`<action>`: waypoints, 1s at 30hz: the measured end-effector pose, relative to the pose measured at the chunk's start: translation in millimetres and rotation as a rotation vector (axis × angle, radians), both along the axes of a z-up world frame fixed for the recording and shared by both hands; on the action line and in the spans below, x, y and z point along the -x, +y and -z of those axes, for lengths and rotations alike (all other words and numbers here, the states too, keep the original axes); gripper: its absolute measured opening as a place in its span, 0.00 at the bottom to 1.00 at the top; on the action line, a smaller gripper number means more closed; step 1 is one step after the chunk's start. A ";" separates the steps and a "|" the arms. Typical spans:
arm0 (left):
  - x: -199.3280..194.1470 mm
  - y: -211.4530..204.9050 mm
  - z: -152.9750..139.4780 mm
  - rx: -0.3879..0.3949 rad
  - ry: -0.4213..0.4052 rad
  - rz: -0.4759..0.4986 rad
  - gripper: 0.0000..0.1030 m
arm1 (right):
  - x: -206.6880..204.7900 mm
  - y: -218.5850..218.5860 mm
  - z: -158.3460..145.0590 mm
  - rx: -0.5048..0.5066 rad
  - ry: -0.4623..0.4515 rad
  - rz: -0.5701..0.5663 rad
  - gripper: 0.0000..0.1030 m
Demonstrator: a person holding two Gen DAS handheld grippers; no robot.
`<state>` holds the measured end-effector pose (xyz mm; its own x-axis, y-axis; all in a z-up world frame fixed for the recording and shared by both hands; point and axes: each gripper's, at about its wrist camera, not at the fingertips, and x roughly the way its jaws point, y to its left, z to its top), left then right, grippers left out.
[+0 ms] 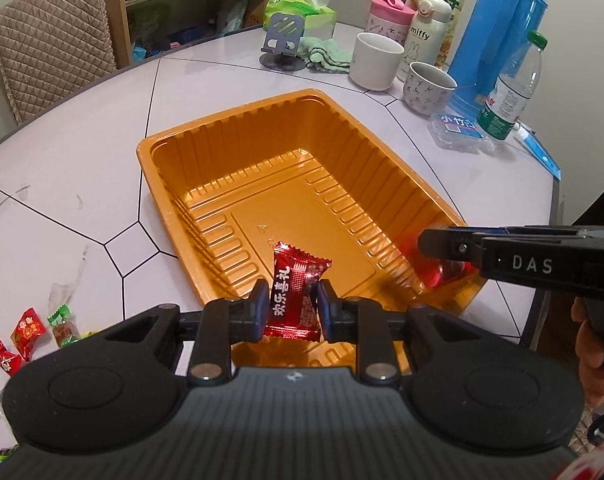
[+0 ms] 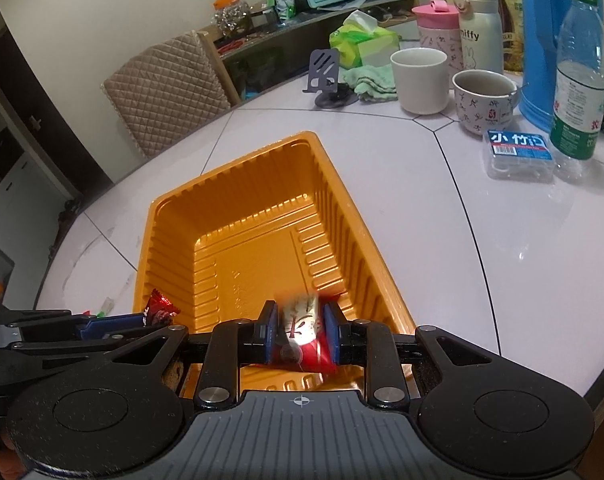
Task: Organize snacks
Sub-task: 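Carry the red candy in the left gripper while the right carries the red-and-gold candy to the tray, then open the right gripper over the tray while the left gripper opens releasing its red candy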
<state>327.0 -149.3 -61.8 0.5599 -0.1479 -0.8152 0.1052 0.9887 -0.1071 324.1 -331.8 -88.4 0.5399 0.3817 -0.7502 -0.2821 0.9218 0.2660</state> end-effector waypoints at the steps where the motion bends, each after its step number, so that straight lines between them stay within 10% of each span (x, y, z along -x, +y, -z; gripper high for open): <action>1: -0.5 -0.2 0.3 -0.001 0.000 0.000 0.22 | -1.1 0.0 0.1 -0.002 -0.004 -0.003 0.25; 23: -6.5 -6.9 -2.5 -0.021 -0.016 0.004 0.23 | -7.0 -6.0 0.9 -0.041 0.011 0.008 0.28; 30: -7.9 -7.3 -7.6 -0.022 -0.028 0.000 0.40 | -5.1 -7.0 0.6 -0.044 0.010 0.005 0.31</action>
<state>334.9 -156.5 -54.3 0.5827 -0.1305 -0.8022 0.1083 0.9907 -0.0826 329.2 -338.7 -88.9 0.5345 0.4116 -0.7381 -0.2742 0.9106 0.3092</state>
